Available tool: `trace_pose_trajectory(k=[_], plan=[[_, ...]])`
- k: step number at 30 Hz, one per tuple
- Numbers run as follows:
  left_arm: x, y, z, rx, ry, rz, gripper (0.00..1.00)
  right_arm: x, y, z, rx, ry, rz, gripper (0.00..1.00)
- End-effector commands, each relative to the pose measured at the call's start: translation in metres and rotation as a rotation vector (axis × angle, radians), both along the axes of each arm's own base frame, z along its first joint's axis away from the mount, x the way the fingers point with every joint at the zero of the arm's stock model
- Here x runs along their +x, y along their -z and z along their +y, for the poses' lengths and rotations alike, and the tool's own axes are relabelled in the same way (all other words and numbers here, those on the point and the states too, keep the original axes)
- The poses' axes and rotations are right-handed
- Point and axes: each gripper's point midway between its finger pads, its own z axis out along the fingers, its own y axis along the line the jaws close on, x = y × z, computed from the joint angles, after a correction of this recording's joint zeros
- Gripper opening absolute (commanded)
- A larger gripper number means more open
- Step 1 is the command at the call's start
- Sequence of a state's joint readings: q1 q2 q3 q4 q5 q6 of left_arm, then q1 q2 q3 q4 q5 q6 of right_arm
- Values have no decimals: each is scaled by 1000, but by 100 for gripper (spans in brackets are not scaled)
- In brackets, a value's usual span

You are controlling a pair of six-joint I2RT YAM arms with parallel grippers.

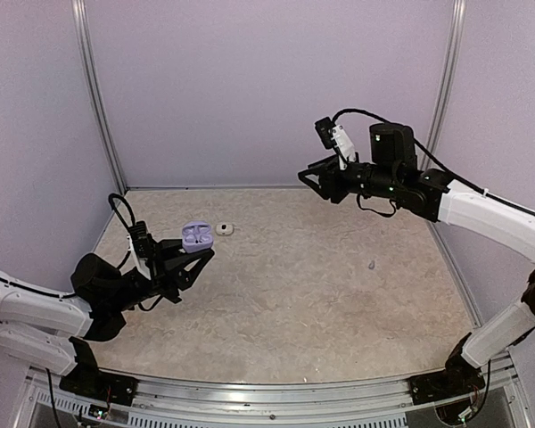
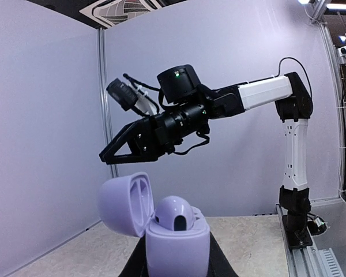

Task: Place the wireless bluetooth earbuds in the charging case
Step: Adjust the left earbud in the left side groove of the charging case, then rotate the right earbud at the center of the board.

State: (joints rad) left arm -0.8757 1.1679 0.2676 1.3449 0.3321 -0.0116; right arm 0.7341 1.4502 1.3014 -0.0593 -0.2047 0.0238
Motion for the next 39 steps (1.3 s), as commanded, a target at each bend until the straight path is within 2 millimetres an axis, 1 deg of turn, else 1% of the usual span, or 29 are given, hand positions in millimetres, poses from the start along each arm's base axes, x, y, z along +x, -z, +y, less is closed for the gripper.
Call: trace_pose_trajectory(k=[1,3,7,10,11,13,18,22,25,32,39], plan=[[1,0,4,-15,-7,5,5,35,83,-62,-107,193,355,38],[1,1,4,-16,-7,7,5,46,110,-90,-115,270,422,40],[1,3,4,-13,-4,11,5,53,163,-131,-165,405,507,44],[1,4,4,-10,-5,9,5,54,200,-155,-199,489,560,45],[2,5,3,-7,-5,11,5,51,214,-161,-207,517,581,45],[1,4,3,-8,-4,10,5,49,229,-171,-209,565,593,47],[2,5,2,-5,-1,12,5,44,257,-192,-234,672,620,49],[2,4,2,-5,-2,11,5,40,269,-206,-239,742,613,49],[2,3,1,-6,1,8,5,38,278,-210,-241,758,625,49],[1,3,1,-3,5,8,5,38,300,-216,-279,791,641,51],[1,3,2,-3,0,4,5,40,323,-220,-310,806,673,49]])
